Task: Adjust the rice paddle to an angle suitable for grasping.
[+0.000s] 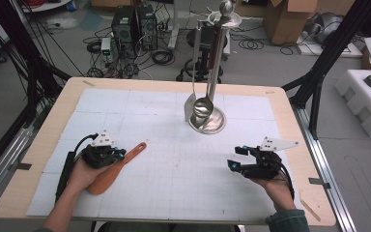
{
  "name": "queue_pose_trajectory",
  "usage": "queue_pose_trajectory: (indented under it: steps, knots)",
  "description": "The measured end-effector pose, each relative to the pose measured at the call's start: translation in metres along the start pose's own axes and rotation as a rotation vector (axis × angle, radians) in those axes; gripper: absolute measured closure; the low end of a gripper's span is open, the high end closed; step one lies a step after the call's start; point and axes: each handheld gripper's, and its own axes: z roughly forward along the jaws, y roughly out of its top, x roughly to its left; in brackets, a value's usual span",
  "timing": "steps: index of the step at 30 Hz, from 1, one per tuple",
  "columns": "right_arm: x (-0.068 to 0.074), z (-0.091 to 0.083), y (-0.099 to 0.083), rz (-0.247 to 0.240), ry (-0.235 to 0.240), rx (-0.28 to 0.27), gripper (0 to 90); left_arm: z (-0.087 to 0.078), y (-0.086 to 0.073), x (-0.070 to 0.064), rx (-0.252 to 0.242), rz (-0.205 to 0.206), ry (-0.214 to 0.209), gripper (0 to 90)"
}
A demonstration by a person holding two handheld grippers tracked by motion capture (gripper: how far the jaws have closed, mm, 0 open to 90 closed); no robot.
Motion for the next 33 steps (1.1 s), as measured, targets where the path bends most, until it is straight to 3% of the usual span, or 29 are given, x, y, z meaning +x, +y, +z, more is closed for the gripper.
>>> queue_pose_trajectory:
  steps: [4, 10, 14, 21, 33]
  knots:
    - [0.0, 0.002, -0.004, 0.003, -0.001, 0.004, 33.1, 0.002, 0.004, -0.004, 0.017, 0.011, -0.023, 86.7]
    - [0.001, 0.001, -0.006, 0.006, -0.002, -0.003, 33.1, 0.006, 0.015, -0.012, 0.035, 0.061, -0.06, 85.9]
    - [0.001, 0.0, -0.007, 0.002, -0.004, -0.007, 33.2, 0.007, 0.016, -0.012, 0.045, 0.061, -0.081, 85.9]
    - [0.001, -0.001, -0.01, 0.001, -0.017, -0.006, 33.1, 0.004, 0.017, -0.014, 0.016, 0.066, -0.103, 82.9]
    - [0.001, -0.003, -0.014, -0.006, -0.033, 0.003, 32.9, -0.003, 0.019, -0.02, -0.035, 0.077, -0.16, 69.2]
